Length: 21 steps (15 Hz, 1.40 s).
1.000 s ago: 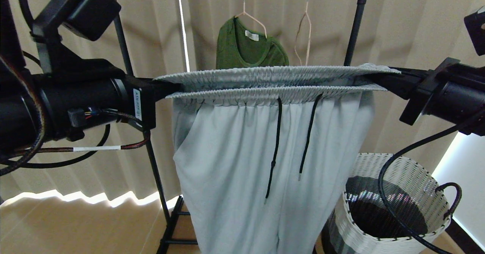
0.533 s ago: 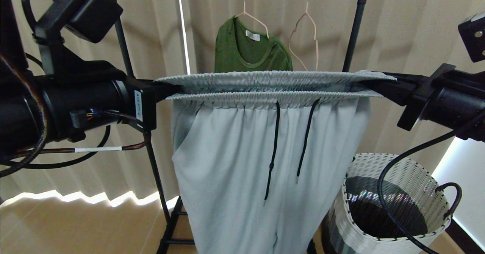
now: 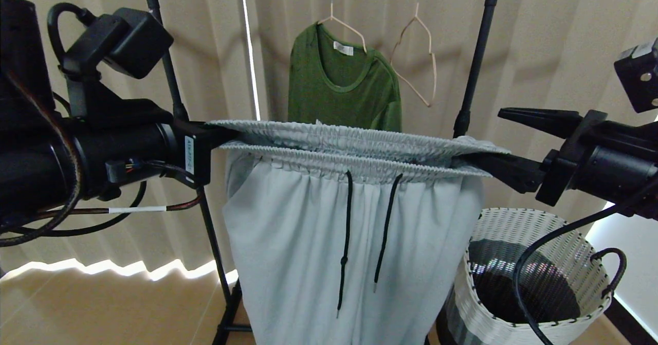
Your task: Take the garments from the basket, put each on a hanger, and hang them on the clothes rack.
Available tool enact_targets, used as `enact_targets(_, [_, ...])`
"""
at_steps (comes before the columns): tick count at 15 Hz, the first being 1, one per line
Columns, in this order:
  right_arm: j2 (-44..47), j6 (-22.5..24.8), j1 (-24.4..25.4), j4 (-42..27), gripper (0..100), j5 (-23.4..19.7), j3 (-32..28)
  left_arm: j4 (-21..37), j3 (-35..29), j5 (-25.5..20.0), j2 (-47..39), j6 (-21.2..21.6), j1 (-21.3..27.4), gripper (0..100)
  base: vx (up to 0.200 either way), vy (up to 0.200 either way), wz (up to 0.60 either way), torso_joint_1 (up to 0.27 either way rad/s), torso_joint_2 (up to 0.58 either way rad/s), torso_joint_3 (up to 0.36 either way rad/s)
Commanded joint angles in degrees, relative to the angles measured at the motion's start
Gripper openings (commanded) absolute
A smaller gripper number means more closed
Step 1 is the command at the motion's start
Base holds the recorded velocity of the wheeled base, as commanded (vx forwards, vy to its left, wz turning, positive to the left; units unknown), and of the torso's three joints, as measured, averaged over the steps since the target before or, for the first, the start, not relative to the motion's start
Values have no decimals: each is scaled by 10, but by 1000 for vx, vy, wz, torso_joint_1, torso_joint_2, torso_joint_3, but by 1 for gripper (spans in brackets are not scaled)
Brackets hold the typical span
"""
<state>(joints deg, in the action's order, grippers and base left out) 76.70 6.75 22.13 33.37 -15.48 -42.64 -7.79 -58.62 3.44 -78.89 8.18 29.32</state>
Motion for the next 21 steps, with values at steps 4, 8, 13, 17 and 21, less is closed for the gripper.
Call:
enact_targets(4, [-5,-23,13,57,100,-52,25,0,8,5,-2,3,-39,0,0,0,0,0,0,0])
enact_targets(8, [-9,-24,14,61,100,-53,29,-1,24,17,0,13,-61,0,0,0,0,0,0,0])
enact_targets(13, [-16,-23,13,61,100,-64,28,-2,27,17,1,13,-73,0,0,0,0,0,0,0])
enact_targets(17, [-16,-16,-17,53,100,-56,30,-1,34,14,27,10,-95,0,0,0,0,0,0,0])
enact_targets(21, [-27,-14,-85,21,100,-28,62,-1,95,10,92,5,-116,0,0,0,0,0,0,0])
